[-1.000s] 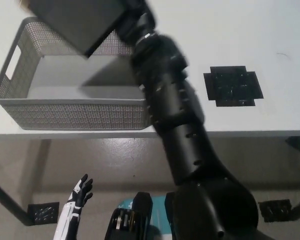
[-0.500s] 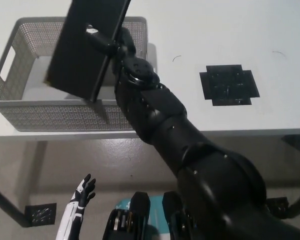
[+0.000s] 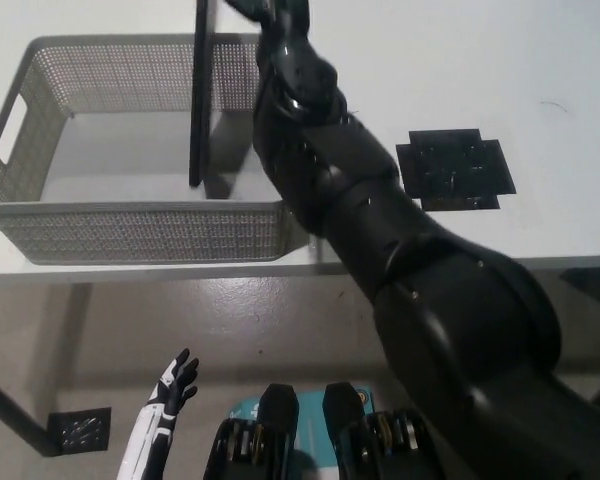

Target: A notebook is kept standing on the table on the right hand side and a container is kept on the left hand side and the robot uses its right hand to grab the notebook and places it in the container

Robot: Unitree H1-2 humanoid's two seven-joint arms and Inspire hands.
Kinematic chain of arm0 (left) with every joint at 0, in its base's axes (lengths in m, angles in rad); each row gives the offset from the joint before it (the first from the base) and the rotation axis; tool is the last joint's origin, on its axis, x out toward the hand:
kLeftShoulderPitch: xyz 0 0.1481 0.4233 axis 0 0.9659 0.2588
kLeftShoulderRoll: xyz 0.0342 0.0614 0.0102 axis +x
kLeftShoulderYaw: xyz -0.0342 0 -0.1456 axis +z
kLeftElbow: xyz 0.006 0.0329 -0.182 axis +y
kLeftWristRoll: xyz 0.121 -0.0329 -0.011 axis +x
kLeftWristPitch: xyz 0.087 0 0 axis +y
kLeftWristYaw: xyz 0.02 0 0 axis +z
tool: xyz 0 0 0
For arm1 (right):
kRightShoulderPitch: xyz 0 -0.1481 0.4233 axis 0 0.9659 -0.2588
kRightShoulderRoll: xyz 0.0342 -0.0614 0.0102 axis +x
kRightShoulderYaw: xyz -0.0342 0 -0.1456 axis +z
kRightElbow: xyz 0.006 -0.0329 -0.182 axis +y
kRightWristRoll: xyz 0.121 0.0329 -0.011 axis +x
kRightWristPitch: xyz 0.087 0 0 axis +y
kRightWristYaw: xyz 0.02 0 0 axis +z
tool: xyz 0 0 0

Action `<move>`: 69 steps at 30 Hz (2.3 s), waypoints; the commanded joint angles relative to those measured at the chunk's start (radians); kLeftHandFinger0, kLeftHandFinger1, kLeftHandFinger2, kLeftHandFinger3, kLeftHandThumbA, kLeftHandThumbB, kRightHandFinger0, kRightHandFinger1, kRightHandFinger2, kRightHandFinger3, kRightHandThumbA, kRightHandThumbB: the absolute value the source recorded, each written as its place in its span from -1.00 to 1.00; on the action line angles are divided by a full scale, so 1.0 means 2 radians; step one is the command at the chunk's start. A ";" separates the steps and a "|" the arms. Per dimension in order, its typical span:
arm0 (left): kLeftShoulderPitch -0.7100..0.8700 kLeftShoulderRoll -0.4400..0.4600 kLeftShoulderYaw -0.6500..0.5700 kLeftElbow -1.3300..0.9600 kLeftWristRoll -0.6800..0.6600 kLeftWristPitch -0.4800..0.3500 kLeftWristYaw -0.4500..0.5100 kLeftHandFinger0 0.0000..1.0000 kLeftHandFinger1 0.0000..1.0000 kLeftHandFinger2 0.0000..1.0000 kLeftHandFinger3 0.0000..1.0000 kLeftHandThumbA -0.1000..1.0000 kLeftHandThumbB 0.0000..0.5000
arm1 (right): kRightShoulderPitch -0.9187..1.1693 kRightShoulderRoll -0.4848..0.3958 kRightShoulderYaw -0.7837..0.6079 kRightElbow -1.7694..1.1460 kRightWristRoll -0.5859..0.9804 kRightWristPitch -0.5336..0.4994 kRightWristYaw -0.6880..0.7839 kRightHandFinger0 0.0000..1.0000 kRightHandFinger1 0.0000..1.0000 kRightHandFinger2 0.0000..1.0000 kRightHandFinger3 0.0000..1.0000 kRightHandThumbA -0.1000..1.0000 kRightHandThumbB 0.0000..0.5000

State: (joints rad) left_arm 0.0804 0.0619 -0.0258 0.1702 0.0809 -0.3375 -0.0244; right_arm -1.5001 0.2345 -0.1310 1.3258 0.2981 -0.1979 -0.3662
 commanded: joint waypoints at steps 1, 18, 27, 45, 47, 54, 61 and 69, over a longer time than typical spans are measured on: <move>-0.003 0.003 -0.006 -0.011 0.004 -0.019 -0.003 1.00 1.00 1.00 1.00 1.00 0.46 | -0.035 -0.009 0.020 -0.018 -0.029 -0.034 0.057 1.00 1.00 1.00 1.00 1.00 0.99; -0.012 0.007 -0.001 -0.012 -0.014 -0.009 -0.008 1.00 1.00 1.00 1.00 1.00 0.17 | 0.099 -0.101 0.009 -0.415 0.016 0.060 0.142 1.00 1.00 1.00 1.00 0.97 0.97; -0.005 0.007 -0.001 -0.013 -0.022 -0.001 -0.012 1.00 1.00 1.00 1.00 1.00 0.15 | 0.335 -0.187 0.017 -0.827 -0.022 0.114 0.146 1.00 1.00 1.00 1.00 1.00 0.75; -0.008 0.001 -0.004 -0.006 -0.027 -0.007 -0.013 1.00 1.00 1.00 1.00 1.00 0.06 | 0.790 -0.126 0.151 -0.923 -0.126 -0.110 0.183 1.00 1.00 1.00 1.00 1.00 0.70; -0.011 0.000 -0.005 -0.003 -0.027 -0.010 -0.013 1.00 1.00 1.00 1.00 1.00 0.06 | 0.808 -0.126 0.154 -0.905 -0.137 -0.110 0.178 1.00 1.00 1.00 1.00 1.00 0.51; -0.009 0.001 -0.005 -0.017 -0.029 0.005 -0.014 1.00 1.00 1.00 1.00 1.00 0.25 | 0.805 -0.147 0.152 -0.726 -0.092 -0.112 0.182 1.00 1.00 1.00 1.00 1.00 0.45; -0.013 -0.001 -0.004 -0.015 -0.033 0.000 -0.013 1.00 1.00 1.00 1.00 1.00 0.18 | 0.770 -0.152 0.139 -0.584 -0.077 -0.124 0.190 1.00 1.00 1.00 1.00 1.00 0.52; -0.014 -0.001 -0.002 -0.010 -0.029 -0.005 -0.008 1.00 1.00 1.00 1.00 1.00 0.14 | 0.746 -0.154 0.132 -0.498 -0.115 -0.136 0.182 1.00 1.00 1.00 1.00 1.00 0.85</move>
State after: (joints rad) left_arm 0.0582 0.0611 -0.0335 0.1693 0.0367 -0.3143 -0.0382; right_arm 0.0092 -0.0710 0.1415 0.3232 0.1148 -0.3805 -0.0298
